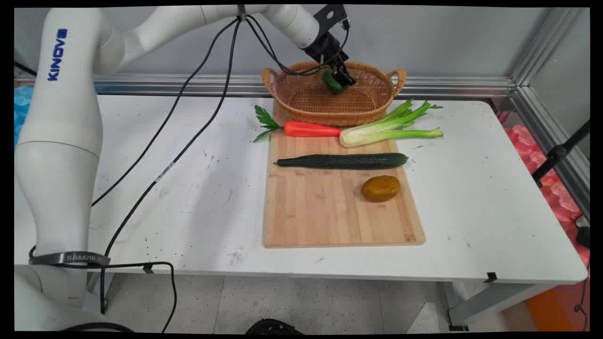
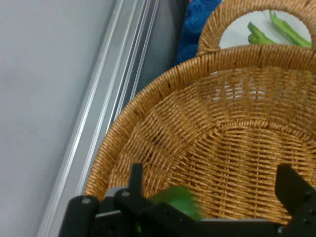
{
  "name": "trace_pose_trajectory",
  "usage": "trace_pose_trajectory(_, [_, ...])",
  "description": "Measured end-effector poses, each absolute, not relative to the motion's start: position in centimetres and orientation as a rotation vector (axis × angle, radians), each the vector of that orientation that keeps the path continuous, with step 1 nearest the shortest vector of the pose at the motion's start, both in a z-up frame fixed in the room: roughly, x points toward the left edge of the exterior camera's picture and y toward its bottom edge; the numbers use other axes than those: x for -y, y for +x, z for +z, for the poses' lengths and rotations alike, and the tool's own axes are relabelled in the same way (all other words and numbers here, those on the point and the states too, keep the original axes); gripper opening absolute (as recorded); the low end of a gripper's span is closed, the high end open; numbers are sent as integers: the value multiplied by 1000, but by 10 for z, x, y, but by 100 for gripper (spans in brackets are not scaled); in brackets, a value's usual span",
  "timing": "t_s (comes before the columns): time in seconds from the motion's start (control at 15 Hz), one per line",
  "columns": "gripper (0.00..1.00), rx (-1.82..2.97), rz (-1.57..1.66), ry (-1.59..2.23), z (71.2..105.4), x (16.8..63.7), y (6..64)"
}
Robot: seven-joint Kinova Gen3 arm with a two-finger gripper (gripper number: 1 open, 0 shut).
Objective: Pick up the potato from the cutting board
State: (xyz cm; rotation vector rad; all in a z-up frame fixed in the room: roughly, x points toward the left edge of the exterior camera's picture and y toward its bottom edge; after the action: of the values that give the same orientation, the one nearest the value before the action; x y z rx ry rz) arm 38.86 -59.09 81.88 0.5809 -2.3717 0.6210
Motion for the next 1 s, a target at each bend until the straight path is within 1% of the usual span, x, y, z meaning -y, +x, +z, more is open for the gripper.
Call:
trace_pose_trajectory(0.2, [100, 2360, 618, 588, 823, 588, 386])
trace_pose_trajectory(0.47, [100, 2349, 603, 599, 836, 574, 378])
trace_pose_trajectory(0.73, [100, 2350, 572, 603, 851, 550, 365])
trace_pose_trajectory(1.0, [100, 2362, 520, 603, 866, 517, 349])
